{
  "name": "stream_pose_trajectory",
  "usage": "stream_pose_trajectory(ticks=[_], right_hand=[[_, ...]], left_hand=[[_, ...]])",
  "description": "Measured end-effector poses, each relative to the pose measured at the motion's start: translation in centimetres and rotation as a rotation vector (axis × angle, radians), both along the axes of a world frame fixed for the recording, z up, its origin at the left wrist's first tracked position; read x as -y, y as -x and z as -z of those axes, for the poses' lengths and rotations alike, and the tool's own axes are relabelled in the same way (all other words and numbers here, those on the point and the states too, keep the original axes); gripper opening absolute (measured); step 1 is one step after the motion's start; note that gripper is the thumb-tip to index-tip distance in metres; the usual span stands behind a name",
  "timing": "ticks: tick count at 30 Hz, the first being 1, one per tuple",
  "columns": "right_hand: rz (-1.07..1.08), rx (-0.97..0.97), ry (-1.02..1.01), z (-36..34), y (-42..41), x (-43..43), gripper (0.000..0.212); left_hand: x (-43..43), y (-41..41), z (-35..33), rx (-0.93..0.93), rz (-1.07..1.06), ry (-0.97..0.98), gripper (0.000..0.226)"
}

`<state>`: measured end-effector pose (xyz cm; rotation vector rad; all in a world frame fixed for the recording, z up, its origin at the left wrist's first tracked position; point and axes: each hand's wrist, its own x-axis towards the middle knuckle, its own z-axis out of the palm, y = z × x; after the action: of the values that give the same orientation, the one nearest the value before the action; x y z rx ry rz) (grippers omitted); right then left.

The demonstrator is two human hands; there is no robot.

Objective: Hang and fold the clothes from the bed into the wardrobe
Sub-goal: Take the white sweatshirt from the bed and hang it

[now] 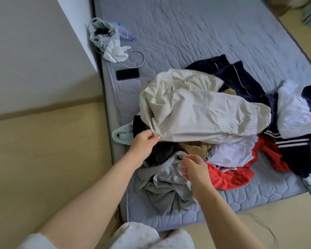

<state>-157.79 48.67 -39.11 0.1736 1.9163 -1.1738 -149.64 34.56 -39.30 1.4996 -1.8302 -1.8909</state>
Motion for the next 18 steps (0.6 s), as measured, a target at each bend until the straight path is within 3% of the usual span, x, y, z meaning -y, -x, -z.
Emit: stream_pose_trajectory(ticks=[5, 7, 9, 11, 15, 18], right_hand=[[-0.238, -0.518, -0.045, -4.9, -3.9, 3.0, 0.074], [-0.332, -0.691, -0.164, -6.1, -5.5, 3.9, 0.082], [-0.394, -0.751, -0.265, -7.2, -7.7, 4.9, 0.070], [-0.362, -0.787, -0.224, -7.8, -9.3, 5.7, 0.044], [-0.069, -0.649, 0.181, -9.7, -11.0, 6.3, 0.023], [0.131, -0.553, 0.388, -12.3, -11.3, 7.0, 0.013]], left_hand=[[0.6, -4.7, -6.6, -0.073, 0.212, 0.160, 0.025], [1.2, -6.2, -8.6, -0.111, 0.278, 0.170, 0.025], [1.9, -8.5, -10.7, -0.171, 0.346, 0.152, 0.023], [2.1, -10.5, -12.7, -0.239, 0.385, 0.098, 0.015], [2.6, -12.1, -15.7, -0.384, 0.388, 0.075, 0.018], [3.4, -12.3, -17.2, -0.454, 0.436, 0.193, 0.028]])
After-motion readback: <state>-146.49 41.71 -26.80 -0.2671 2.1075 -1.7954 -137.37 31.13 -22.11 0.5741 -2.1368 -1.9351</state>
